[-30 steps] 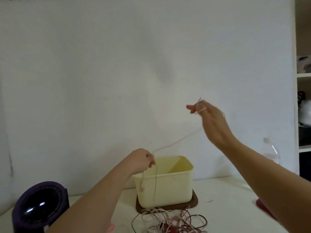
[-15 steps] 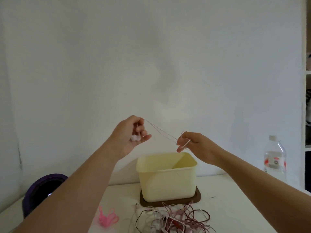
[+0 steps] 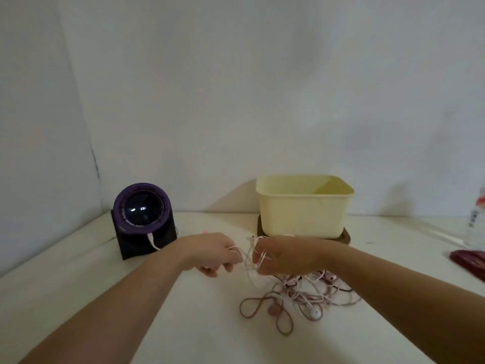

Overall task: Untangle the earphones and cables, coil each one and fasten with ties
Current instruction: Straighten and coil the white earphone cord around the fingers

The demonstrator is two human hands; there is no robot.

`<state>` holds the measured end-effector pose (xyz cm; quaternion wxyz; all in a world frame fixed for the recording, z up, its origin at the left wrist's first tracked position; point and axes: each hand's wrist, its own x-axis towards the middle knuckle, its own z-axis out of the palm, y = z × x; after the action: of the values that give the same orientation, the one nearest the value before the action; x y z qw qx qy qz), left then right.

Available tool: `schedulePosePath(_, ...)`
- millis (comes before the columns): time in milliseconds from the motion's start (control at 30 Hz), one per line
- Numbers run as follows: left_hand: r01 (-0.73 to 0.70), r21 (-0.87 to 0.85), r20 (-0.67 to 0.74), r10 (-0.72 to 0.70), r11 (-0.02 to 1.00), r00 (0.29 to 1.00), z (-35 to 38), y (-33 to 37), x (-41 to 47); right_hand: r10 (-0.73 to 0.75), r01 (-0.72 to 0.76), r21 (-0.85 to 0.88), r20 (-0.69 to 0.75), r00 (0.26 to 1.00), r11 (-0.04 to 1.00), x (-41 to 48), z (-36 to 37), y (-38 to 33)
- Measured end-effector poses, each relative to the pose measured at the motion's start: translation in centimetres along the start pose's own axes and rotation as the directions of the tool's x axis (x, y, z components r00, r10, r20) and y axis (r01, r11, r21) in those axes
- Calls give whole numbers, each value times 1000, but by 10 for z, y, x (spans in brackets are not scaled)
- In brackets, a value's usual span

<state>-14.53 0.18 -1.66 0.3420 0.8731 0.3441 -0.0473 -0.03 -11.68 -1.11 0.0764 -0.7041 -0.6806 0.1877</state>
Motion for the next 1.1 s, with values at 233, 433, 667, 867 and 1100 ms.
schedulePosePath(233,-103,189,115,82,977,990,63,-13,23,142,-119,-295,55,988,948,5,39,24)
schedulePosePath(433,-217,218,-127,248,952,961,99,21,48,191,-168,-387,22,981,907,-10,30,51)
schedulePosePath(667,-293,178,-187,324,939,927,126,53,80,352,-338,-447,-55,935,828,-26,25,104)
schedulePosePath(867,-358,111,-232,375,927,898,126,71,92,453,-418,-479,-47,890,772,-48,12,128)
schedulePosePath(1100,-409,-439,-288,305,800,908,41,87,51,391,-383,131,-35,920,914,-75,-60,101)
